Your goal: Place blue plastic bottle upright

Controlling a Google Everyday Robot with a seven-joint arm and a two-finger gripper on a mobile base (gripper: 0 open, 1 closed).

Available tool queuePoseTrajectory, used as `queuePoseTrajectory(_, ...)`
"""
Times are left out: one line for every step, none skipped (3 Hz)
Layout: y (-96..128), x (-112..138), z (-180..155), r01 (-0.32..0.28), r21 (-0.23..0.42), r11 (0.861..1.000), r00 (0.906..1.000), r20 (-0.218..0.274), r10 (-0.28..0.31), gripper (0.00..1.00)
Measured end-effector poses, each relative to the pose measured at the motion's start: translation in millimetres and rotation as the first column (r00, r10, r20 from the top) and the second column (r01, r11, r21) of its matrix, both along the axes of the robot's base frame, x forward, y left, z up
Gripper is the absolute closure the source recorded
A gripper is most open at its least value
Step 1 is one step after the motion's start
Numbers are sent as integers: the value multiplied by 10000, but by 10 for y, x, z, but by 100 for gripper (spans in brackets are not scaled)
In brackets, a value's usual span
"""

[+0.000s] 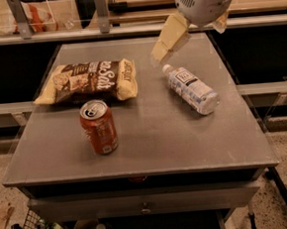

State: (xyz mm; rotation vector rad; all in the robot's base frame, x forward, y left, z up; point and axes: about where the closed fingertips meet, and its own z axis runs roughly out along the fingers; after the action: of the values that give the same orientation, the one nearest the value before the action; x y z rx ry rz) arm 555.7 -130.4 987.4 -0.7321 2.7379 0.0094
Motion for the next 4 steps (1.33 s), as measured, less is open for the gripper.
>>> queuePoseTrajectory(41, 119, -201, 18, -306, 9995, 9998, -205, -24, 0)
queuePoseTrajectory(-11, 257, -410, 190, -502, 9986, 9982, -557, -218, 0)
queuePoseTrajectory(-136, 481, -625, 555, -503, 9972, 9933, -986, -602, 0)
queuePoseTrajectory(-286, 687, -892, 1117, -213, 9935, 9797, -1653, -1137, 0)
